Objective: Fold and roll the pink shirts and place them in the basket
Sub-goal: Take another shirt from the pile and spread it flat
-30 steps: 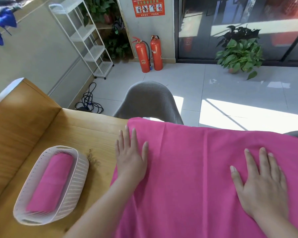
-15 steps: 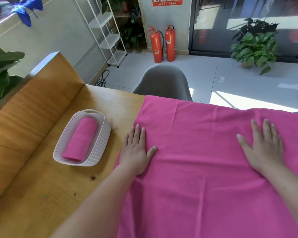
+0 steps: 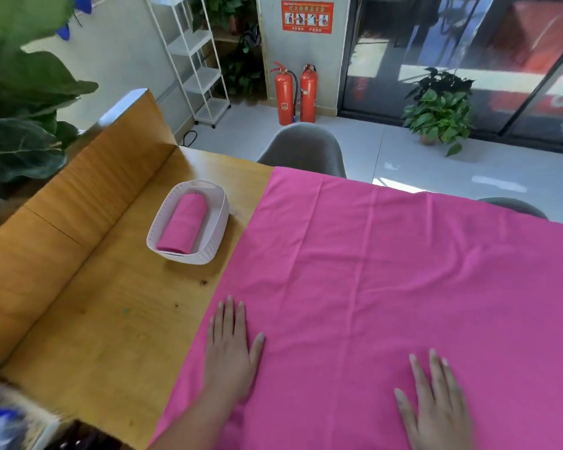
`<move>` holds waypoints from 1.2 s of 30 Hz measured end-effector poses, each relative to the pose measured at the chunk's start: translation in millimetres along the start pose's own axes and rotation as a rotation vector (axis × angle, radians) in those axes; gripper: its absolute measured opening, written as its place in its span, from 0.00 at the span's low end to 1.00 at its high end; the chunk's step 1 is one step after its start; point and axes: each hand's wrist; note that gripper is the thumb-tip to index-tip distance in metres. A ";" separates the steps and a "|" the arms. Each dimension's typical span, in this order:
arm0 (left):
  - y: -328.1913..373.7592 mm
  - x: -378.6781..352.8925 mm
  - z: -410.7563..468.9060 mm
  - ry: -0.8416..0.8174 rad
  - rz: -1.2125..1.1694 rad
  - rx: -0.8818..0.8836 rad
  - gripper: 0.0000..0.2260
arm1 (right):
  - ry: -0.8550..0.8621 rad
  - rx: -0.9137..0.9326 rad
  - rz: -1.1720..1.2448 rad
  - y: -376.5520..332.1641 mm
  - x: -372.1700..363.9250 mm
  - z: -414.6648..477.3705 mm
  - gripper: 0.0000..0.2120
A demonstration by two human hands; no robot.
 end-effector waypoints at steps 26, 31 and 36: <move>-83.4 22.5 -102.7 -0.073 0.104 -0.056 0.36 | -0.286 -0.228 -0.224 39.0 40.3 -145.6 0.36; -45.3 22.3 -103.6 -0.005 0.094 -0.027 0.33 | -0.374 -0.300 -0.220 58.5 56.5 -167.4 0.38; 29.0 8.1 -125.1 -0.056 0.096 -0.219 0.32 | -0.375 -0.304 -0.137 94.2 87.3 -182.5 0.34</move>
Point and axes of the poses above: each hand's wrist, its own z-axis towards the middle knuckle, its own x-axis out of the back of the hand, y = z × x, and after that the axes turned 5 degrees about -x, right-handed
